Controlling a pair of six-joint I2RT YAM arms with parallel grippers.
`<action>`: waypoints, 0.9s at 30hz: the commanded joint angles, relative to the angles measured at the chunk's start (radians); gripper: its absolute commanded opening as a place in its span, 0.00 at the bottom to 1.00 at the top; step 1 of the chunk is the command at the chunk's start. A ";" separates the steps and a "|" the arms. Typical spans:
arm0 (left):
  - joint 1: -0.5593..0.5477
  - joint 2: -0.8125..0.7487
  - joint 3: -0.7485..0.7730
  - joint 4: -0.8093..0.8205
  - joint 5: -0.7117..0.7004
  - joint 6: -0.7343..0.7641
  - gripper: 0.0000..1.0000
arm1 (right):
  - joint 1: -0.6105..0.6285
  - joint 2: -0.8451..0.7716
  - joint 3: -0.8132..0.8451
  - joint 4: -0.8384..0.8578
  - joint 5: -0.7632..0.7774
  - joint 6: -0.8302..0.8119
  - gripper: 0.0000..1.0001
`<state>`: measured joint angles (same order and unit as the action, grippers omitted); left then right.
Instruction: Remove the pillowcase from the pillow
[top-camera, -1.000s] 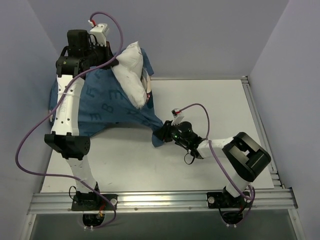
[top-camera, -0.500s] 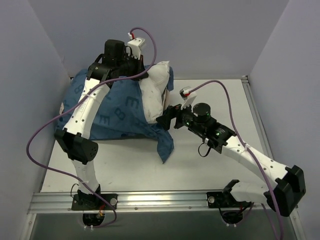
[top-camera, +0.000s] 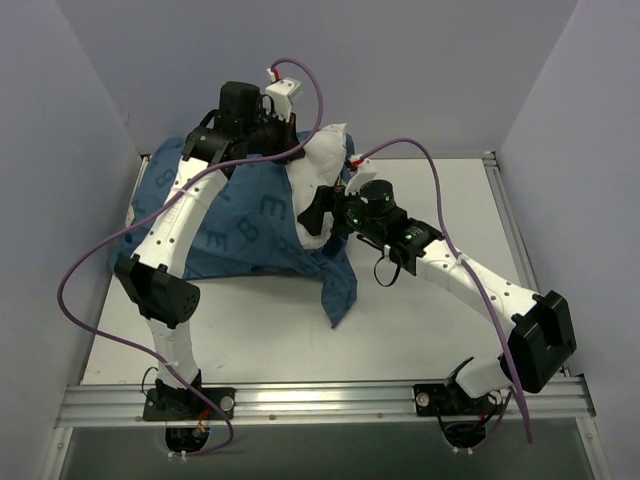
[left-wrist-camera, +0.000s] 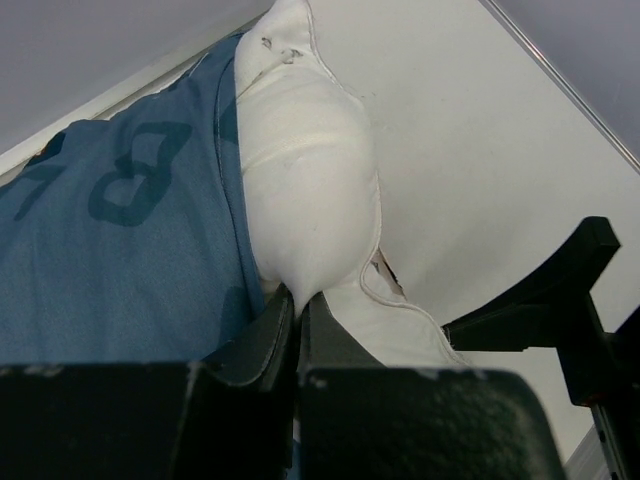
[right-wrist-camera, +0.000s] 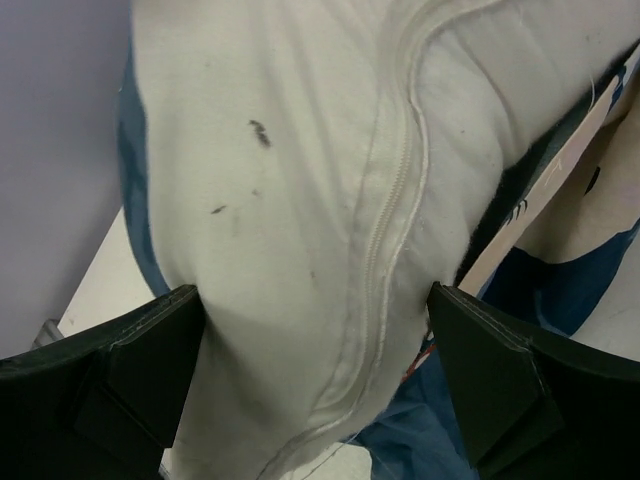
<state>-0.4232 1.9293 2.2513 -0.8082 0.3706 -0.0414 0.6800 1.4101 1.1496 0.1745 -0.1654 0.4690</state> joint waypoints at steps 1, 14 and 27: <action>-0.003 -0.020 0.065 0.118 0.021 0.000 0.02 | -0.010 0.036 0.048 0.059 0.029 0.043 1.00; -0.003 -0.023 0.060 0.110 0.045 0.003 0.02 | -0.092 0.066 -0.037 0.230 -0.071 0.128 0.67; -0.048 -0.003 0.096 0.106 0.041 0.014 0.02 | -0.057 0.228 0.079 0.286 -0.213 0.100 0.85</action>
<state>-0.4332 1.9514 2.2601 -0.8066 0.3275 -0.0132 0.6071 1.6226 1.1812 0.3744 -0.3443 0.5735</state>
